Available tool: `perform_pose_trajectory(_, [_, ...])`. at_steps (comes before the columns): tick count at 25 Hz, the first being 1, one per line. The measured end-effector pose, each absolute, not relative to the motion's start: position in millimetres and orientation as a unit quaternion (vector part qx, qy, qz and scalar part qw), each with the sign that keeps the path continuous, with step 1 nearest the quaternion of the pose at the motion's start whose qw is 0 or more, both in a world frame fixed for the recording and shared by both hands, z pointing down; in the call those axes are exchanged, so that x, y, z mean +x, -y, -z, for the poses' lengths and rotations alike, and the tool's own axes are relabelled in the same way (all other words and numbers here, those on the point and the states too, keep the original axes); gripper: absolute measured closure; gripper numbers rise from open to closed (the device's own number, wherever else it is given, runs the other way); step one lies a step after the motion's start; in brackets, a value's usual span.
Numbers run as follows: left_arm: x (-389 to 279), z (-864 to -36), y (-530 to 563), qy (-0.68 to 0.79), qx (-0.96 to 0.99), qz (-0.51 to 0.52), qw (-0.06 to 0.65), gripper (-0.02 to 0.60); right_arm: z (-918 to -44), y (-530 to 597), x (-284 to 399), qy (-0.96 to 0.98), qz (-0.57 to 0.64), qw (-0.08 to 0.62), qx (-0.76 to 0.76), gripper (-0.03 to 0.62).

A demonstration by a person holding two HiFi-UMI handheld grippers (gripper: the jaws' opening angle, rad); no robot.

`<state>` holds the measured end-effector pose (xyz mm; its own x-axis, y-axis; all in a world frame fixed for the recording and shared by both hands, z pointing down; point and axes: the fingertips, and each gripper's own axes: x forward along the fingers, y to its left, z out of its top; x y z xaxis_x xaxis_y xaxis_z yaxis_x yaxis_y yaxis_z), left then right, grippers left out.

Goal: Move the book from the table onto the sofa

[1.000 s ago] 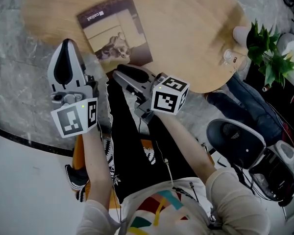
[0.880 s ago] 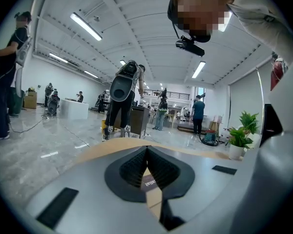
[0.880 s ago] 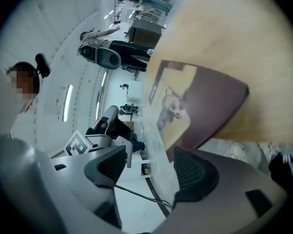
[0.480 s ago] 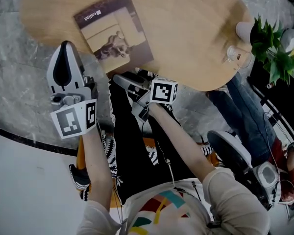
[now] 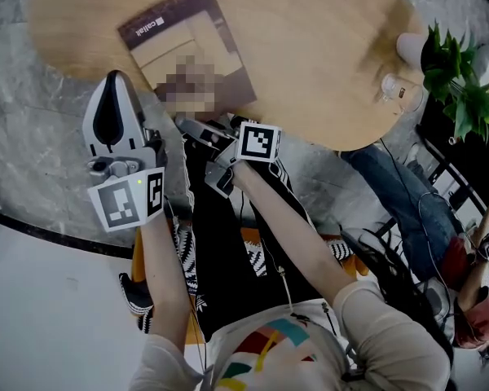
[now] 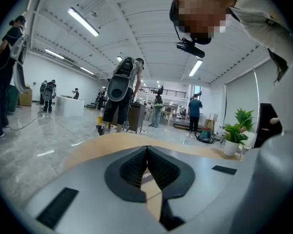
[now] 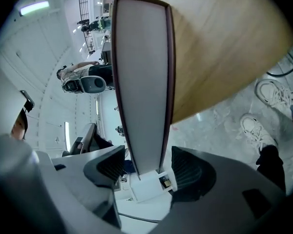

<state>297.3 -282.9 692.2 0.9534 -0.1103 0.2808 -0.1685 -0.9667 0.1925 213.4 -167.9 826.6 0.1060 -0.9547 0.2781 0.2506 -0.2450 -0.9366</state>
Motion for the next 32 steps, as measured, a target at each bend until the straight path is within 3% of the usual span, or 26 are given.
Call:
perform_pose_trajectory(2, [297,-693,282,0.07,0.982,-0.136,0.107,0.574,-824,169,219,-0.333,0.572,0.525,-0.535,0.289])
perform_pose_trajectory(4, [297,-693,283,0.071,0.982,-0.137,0.106,0.574,-818,170,225,-0.342,0.562,0.523,-0.543,0.389])
perform_pose_trajectory(7, [297,-691,285,0.072,0.983,-0.137,0.104,0.574,-808,171,233,-0.354,0.551,0.518,-0.551,0.41])
perform_pose_trajectory(21, [321,-625,301,0.08,0.987,-0.106,0.091,0.574,-714,199,314,-0.396,0.481,0.518,-0.586,0.437])
perform_pose_trajectory(32, [344,-442,335,0.156,0.987,-0.012,0.04,0.574,-501,221,402,-0.509,0.358,0.52,-0.585,0.436])
